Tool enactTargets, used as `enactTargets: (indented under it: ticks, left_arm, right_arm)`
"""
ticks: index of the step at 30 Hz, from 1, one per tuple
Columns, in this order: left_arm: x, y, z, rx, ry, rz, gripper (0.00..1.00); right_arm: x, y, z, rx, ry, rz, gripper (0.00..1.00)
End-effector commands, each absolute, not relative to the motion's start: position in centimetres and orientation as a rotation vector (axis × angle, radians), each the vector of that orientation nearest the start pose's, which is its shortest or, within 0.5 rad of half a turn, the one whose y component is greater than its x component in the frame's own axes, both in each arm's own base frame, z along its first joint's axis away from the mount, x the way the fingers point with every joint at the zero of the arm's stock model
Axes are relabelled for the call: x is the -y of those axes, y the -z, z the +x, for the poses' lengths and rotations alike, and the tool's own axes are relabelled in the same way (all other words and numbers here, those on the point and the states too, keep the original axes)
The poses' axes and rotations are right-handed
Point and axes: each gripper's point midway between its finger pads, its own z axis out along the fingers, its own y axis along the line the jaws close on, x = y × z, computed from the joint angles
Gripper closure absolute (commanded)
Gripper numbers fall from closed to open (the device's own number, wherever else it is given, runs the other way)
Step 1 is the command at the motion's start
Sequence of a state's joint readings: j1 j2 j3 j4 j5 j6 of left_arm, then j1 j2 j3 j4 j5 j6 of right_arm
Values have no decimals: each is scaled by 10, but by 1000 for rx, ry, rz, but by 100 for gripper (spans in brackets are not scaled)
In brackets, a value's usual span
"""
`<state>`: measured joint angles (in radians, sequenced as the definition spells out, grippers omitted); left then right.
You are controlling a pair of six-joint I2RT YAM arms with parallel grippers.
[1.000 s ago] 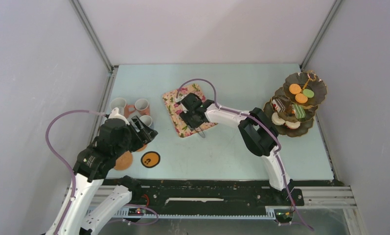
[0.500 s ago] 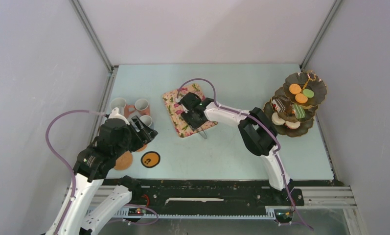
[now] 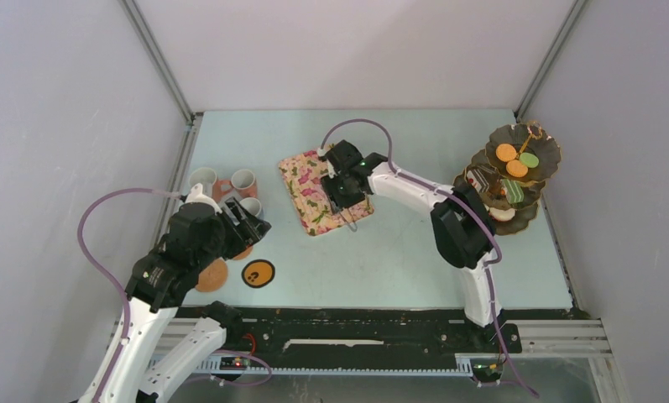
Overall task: Serve the afternoon tea
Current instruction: Pick up the desert from the tray, then place the desert on the desert table.
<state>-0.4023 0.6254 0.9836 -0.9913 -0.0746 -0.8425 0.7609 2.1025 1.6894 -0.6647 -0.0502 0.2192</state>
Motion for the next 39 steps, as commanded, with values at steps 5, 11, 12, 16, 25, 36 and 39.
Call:
enactTargets:
  ticks: [5, 11, 12, 16, 25, 36, 39]
  left_arm:
    - [95, -254, 184, -2139, 635, -562, 27]
    - [97, -260, 187, -2126, 642, -540, 27]
    - [98, -261, 187, -2125, 646, -535, 27]
    - [103, -268, 191, -2110, 674, -510, 27]
    - [114, -278, 199, -2100, 719, -445, 27]
    - [122, -280, 199, -2128, 740, -377, 26]
    - [123, -281, 200, -2132, 738, -359, 26]
  right_arm:
    - [-345, -129, 335, -2556, -618, -606, 100]
    - [-330, -191, 318, -2526, -800, -518, 100]
    - [-325, -204, 315, -2514, -835, -498, 100]
    - [-303, -252, 300, -2475, -967, -435, 100]
    - [-230, -341, 269, -2343, -1152, -203, 100]
    - [-104, -384, 249, -2193, -986, 137, 100]
    - [-75, -377, 247, -2214, -858, 197, 100]
